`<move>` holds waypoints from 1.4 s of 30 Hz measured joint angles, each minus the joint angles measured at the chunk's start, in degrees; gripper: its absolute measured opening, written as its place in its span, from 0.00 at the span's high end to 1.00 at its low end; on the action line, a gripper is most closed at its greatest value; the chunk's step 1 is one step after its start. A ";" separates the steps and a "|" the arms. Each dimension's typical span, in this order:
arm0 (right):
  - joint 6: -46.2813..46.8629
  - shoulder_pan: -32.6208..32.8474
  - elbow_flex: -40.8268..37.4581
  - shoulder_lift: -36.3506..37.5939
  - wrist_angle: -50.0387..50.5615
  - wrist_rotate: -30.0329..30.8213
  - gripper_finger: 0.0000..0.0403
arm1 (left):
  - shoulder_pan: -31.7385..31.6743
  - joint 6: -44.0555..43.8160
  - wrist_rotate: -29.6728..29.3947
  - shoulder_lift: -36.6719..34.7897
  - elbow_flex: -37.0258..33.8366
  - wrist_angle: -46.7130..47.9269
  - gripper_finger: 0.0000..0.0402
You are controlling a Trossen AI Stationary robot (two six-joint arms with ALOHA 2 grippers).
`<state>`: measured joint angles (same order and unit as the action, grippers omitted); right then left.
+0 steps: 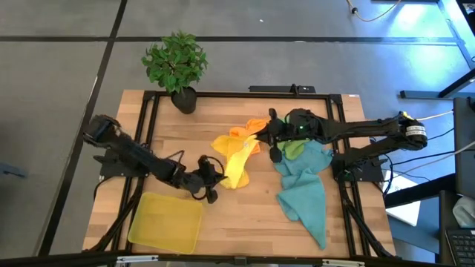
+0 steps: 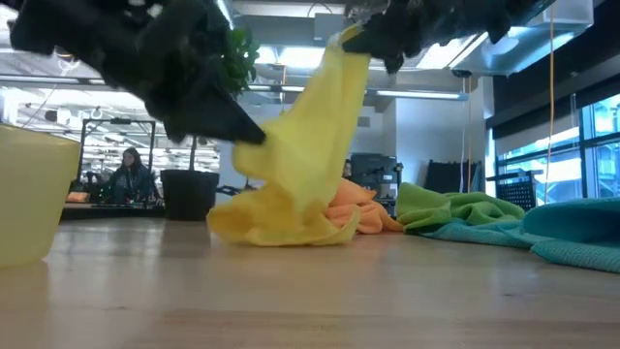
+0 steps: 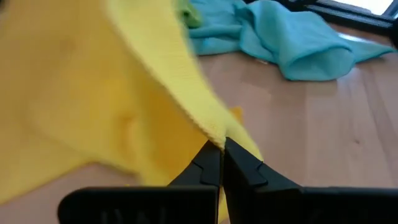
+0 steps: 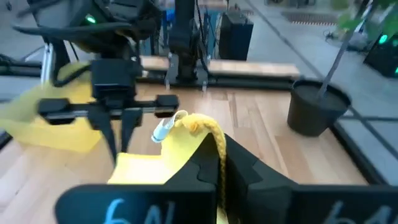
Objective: Fold microfiber towels
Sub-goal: Fold the yellow microfiber cloth
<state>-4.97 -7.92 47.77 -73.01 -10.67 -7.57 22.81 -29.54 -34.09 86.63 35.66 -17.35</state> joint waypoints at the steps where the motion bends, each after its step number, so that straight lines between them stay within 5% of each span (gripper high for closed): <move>1: 0.00 0.00 0.00 1.00 0.05 0.00 0.99 | -0.45 0.35 -0.06 -2.26 0.00 2.57 1.00; 19: 0.46 -1.06 0.72 13.10 -2.51 0.46 0.99 | -6.35 16.69 -2.07 -35.60 3.16 17.42 1.00; 29: 0.16 -4.74 7.56 13.00 -0.93 0.49 0.99 | -9.05 24.03 -7.29 -36.31 19.41 37.84 1.00; 42: 1.72 -10.03 11.11 12.92 12.25 0.11 0.99 | -12.78 25.66 -11.54 -36.33 27.36 47.99 1.00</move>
<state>-3.25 -17.96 58.88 -60.10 1.58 -7.47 10.02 -3.88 -45.63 50.30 63.02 30.64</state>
